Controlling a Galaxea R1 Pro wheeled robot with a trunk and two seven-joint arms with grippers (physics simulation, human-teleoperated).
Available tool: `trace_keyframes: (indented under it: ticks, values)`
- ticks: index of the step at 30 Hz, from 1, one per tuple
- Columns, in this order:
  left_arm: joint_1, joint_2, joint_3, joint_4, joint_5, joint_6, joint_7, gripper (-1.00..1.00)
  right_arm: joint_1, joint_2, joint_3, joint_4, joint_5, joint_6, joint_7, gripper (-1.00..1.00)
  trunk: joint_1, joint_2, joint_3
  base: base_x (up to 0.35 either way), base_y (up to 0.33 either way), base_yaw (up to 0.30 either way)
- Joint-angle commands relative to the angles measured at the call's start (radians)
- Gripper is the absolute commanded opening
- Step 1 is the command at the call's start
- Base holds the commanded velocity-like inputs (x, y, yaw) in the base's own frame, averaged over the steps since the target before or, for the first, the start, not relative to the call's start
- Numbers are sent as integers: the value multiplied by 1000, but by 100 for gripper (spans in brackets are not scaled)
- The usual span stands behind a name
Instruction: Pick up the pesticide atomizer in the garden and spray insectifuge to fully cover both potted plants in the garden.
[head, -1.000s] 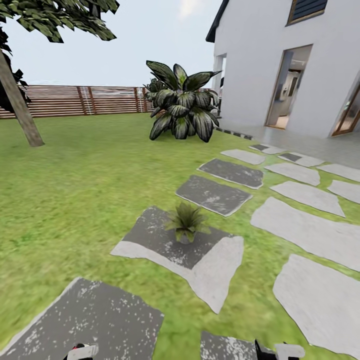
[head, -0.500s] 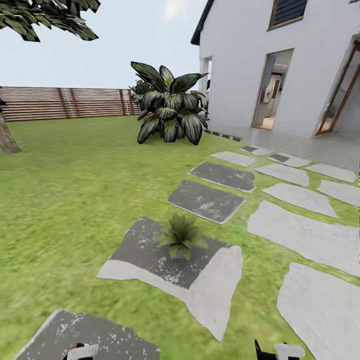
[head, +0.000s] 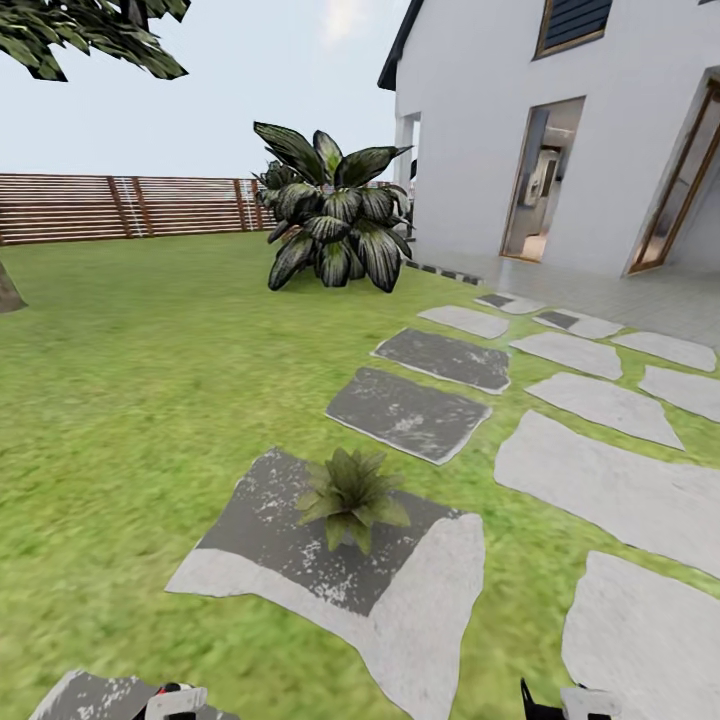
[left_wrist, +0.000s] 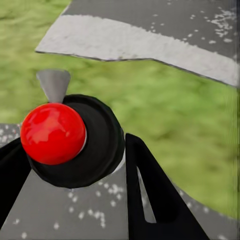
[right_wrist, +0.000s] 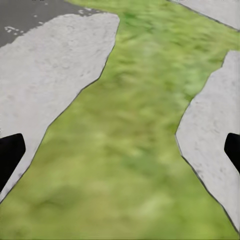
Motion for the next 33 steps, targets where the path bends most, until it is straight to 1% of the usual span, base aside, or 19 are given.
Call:
trace_keyframes:
  ticks: [1,3,5,7,8,9,10,11,13,14,15,16,18,20,22,26,30,31,33]
  values:
    - [-1,0,3,1,-8,-3,-4,-100,-1,2,-5,1,3,-2,0,100,0,0,-1,64,-25,0]
    - [-3,2,-2,-1,-18,-2,-8,-100,-1,4,-5,-4,2,-2,2,100,0,0,-1,33,-13,0]
    - [-8,7,-18,-2,-48,0,-16,-100,-1,6,-3,-11,3,0,3,100,0,0,-1,14,-5,0]
    - [-12,15,-50,-2,-108,6,-27,-100,-1,2,5,-48,9,1,6,100,0,0,-1,6,-2,0]
    - [-15,21,-67,-2,-148,10,-34,-100,-2,0,15,-91,23,2,7,100,0,0,-1,3,-1,0]
    - [-17,29,-84,-2,-193,19,-43,-100,-2,-4,30,-143,50,6,9,100,0,0,-1,2,-1,0]
    - [-20,35,-99,-3,-244,35,-54,-100,-2,-10,50,-194,92,13,10,100,0,0,-1,1,0,0]
    - [-31,39,-110,-6,-298,64,-66,-100,-2,-18,70,-236,151,24,10,100,0,0,-1,0,0,0]
    - [-67,44,-123,-12,-403,151,-102,-100,-2,-33,99,-288,303,49,13,100,0,0,-1,0,0,0]
    - [-88,45,-126,-14,-454,204,-141,-100,-2,-36,108,-303,389,58,16,100,0,0,-1,0,0,0]
    - [-103,45,-129,-15,-496,248,-187,-100,-2,-36,114,-314,465,64,23,100,0,0,-1,0,0,0]
    - [-116,45,-130,-16,-537,283,-255,-100,-2,-32,118,-324,542,69,40,100,0,0,-1,0,0,0]
    - [-134,46,-131,-23,-595,320,-397,-100,-2,-9,122,-336,665,82,104,100,0,0,-1,0,0,0]
    - [-148,50,-130,-49,-622,333,-533,-100,-2,21,124,-349,752,107,213,100,0,0,-1,0,0,0]
    - [-154,57,-130,-88,-633,338,-642,-100,-3,37,124,-374,792,144,340,100,0,0,-1,0,0,0]
    - [-170,63,-129,-174,-640,340,-839,-100,-6,49,123,-463,813,208,568,100,0,0,-1,0,0,0]
    - [-228,65,-130,-229,-644,343,-1031,-100,-7,52,119,-579,814,228,738,100,0,0,-1,0,0,0]
    - [-245,65,-130,-234,-644,345,-1065,-100,-8,52,119,-593,814,229,768,100,0,0,-1,0,0,0]
    - [-251,53,-141,-245,-654,334,-1062,-100,-20,64,128,-601,811,241,778,100,0,0,-1,0,0,0]
